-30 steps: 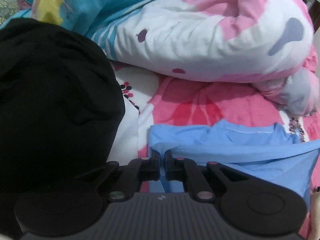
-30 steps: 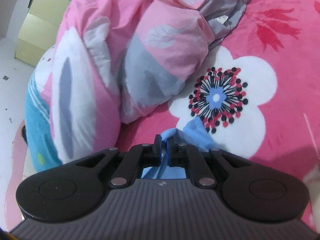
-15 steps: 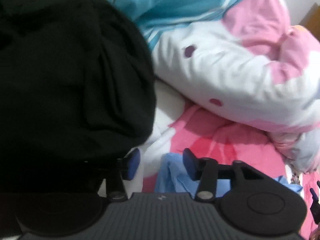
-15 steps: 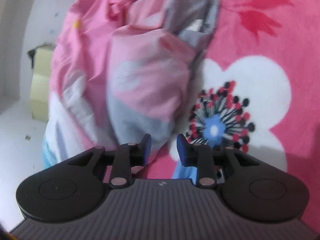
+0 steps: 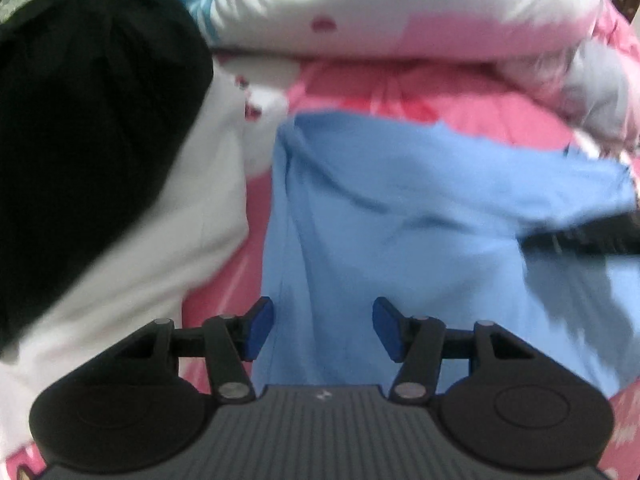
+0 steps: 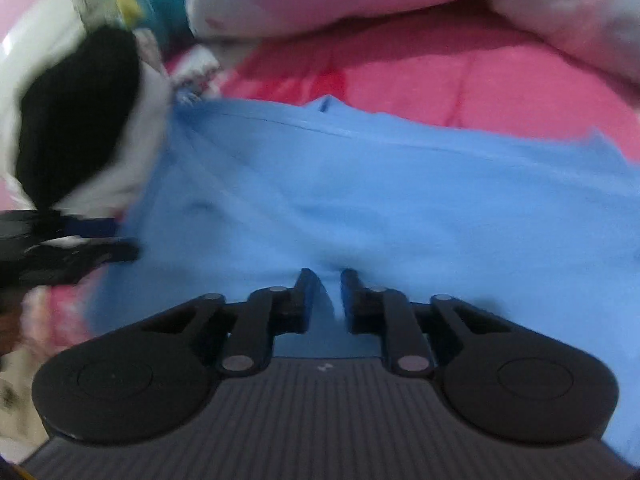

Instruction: Fold clothes

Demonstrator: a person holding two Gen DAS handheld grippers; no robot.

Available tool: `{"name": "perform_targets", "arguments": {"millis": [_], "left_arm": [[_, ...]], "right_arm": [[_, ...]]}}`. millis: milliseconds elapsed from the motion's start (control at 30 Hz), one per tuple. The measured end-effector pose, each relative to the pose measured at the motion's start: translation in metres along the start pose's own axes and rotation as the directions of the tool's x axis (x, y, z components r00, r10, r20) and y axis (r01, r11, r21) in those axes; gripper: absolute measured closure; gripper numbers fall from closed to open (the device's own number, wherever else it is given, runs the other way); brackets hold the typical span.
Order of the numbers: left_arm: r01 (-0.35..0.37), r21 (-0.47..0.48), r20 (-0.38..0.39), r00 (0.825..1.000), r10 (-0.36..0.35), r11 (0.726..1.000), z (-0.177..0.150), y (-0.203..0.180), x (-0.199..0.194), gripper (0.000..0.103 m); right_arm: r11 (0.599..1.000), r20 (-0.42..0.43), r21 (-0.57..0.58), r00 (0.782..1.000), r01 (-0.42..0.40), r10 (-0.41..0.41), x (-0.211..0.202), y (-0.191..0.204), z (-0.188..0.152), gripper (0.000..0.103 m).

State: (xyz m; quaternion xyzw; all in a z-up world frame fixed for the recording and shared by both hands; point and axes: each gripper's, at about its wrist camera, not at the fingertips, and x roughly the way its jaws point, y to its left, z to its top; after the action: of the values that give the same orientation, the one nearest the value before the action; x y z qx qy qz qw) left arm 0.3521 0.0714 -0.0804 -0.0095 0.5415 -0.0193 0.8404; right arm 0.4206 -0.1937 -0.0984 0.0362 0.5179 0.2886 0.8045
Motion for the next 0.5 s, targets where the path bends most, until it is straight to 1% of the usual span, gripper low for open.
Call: {"name": "perform_targets", "arguments": {"millis": [33,67,100,133,167,200,233,267,333,367,400,433,500], "left_arm": [[-0.007,0.0,-0.006,1.0,0.007,1.0,-0.004,0.001,0.002,0.046],[-0.016,0.001,-0.006,1.0,0.016,1.0,-0.007,0.002,0.003,0.046],[-0.023,0.002,-0.005,1.0,0.023,1.0,-0.009,0.003,0.004,0.046],[-0.024,0.001,-0.004,1.0,0.024,1.0,-0.01,0.004,0.005,0.046],[-0.026,-0.005,-0.003,1.0,0.026,1.0,-0.009,0.004,0.004,0.045],[-0.029,-0.01,-0.002,1.0,0.029,1.0,-0.009,0.005,0.004,0.045],[-0.03,-0.016,-0.001,1.0,0.03,0.999,-0.01,0.006,0.002,0.045],[-0.033,-0.02,0.0,0.999,0.033,0.999,-0.013,0.006,-0.001,0.045],[-0.043,-0.026,0.002,0.999,0.043,0.999,-0.015,0.008,-0.005,0.044],[-0.045,-0.029,0.003,0.999,0.045,0.999,-0.016,0.008,-0.006,0.044],[-0.047,-0.033,0.005,0.999,0.048,0.998,-0.017,0.009,-0.007,0.043],[-0.05,-0.035,0.006,0.999,0.05,0.998,-0.018,0.009,-0.008,0.043],[-0.054,-0.032,0.007,0.999,0.054,0.998,-0.02,0.009,-0.009,0.042]], "right_arm": [[1.0,0.022,-0.011,1.0,0.018,-0.017,0.007,0.0,0.007,0.096],[0.999,0.076,0.025,0.996,0.037,-0.039,0.008,-0.008,0.019,0.096],[0.996,0.131,0.069,0.989,0.057,-0.065,0.004,-0.014,0.028,0.096],[0.991,0.184,0.112,0.979,0.074,-0.094,0.0,-0.019,0.036,0.092],[0.988,0.237,0.143,0.967,0.062,-0.095,-0.009,-0.021,0.043,0.091],[0.988,0.265,0.152,0.961,0.034,-0.074,-0.016,-0.022,0.046,0.091],[0.99,0.276,0.138,0.96,0.0,-0.039,-0.022,-0.017,0.047,0.091],[0.995,0.266,0.094,0.964,-0.032,0.006,-0.026,-0.006,0.046,0.091],[0.997,0.193,0.001,0.978,-0.078,0.077,-0.022,0.017,0.04,0.091],[0.992,0.121,-0.054,0.985,-0.116,0.121,-0.013,0.032,0.033,0.091],[0.986,0.062,-0.096,0.988,-0.135,0.141,-0.005,0.042,0.028,0.091],[0.978,0.002,-0.136,0.988,-0.155,0.157,0.004,0.051,0.024,0.092],[0.971,-0.053,-0.215,0.994,-0.102,0.092,0.036,0.062,0.027,0.093]]}}
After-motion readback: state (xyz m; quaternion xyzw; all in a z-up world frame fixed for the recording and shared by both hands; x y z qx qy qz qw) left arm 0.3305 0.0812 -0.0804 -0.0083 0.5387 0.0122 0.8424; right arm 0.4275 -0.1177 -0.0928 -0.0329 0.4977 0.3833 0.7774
